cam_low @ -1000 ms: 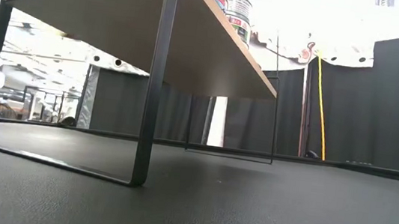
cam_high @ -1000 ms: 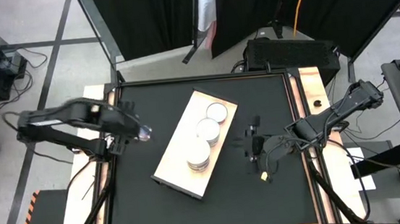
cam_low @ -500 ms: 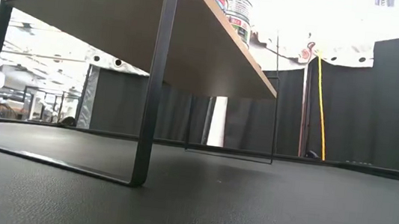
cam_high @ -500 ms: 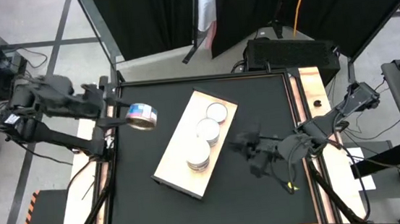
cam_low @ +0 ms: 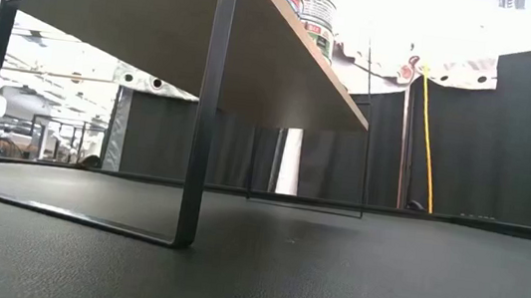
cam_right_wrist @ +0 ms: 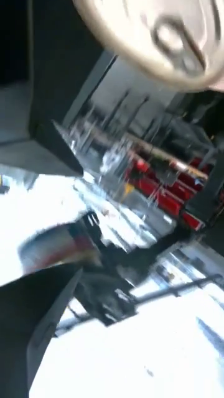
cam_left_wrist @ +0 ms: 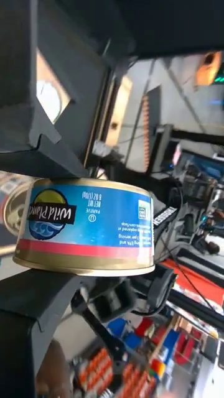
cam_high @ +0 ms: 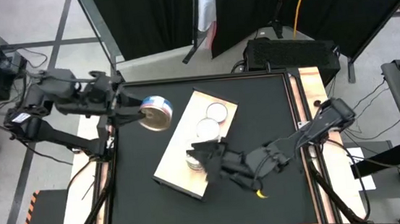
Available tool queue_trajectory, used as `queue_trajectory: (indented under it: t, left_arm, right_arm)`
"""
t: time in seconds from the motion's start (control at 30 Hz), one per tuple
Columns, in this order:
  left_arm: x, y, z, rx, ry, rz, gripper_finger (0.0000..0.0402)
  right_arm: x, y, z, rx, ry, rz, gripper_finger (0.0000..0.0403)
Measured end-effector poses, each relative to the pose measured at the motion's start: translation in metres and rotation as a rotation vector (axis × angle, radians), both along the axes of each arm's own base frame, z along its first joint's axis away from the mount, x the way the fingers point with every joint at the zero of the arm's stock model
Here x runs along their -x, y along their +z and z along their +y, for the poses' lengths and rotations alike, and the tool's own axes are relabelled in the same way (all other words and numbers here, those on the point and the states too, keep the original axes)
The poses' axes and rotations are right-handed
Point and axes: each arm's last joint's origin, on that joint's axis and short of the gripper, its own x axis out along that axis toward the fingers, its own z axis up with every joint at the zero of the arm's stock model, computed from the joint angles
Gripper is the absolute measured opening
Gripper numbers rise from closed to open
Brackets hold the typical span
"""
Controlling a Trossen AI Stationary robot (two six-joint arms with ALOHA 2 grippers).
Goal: Stack canned seafood by type on shelf
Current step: Stack the blue tuna can on top of the other blue tuna cans on the shelf
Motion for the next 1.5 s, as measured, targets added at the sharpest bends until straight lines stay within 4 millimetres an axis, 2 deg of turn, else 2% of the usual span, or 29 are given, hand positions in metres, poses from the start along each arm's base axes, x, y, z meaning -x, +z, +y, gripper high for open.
queue_trajectory:
  t: [0.2, 0.37, 0.47, 0.63, 0.9, 1.1, 1.5]
  left_arm:
    - [-0.019, -0.006, -0.004, 0.164, -0.060, 0.065, 0.0202]
    - [-0.022, -0.010, -0.005, 0.279, -0.072, 0.114, 0.0202]
    - [-0.022, -0.009, -0.006, 0.362, -0.087, 0.132, 0.0202]
    - [-0.021, -0.011, -0.007, 0.433, -0.117, 0.173, 0.0202]
    - [-0.025, -0.017, -0.008, 0.447, -0.135, 0.240, 0.0202]
    - [-0.026, -0.017, -0.008, 0.443, -0.136, 0.237, 0.0202]
    - [-0.028, -0.018, -0.008, 0.417, -0.124, 0.232, 0.0202]
  right_arm:
    - [-0.029, 0.007, 0.015, 0.208, -0.035, -0.035, 0.0316]
    - [-0.040, 0.002, 0.023, 0.405, -0.029, -0.078, 0.0344]
    - [-0.042, 0.001, 0.020, 0.418, -0.031, -0.077, 0.0341]
    - [-0.050, 0.002, 0.003, 0.423, -0.060, -0.076, 0.0339]
    - [-0.057, 0.003, -0.015, 0.428, -0.071, -0.088, 0.0338]
    - [-0.058, 0.003, -0.016, 0.429, -0.032, -0.107, 0.0334]
    - [-0.058, 0.003, -0.016, 0.366, -0.023, -0.131, 0.0262]
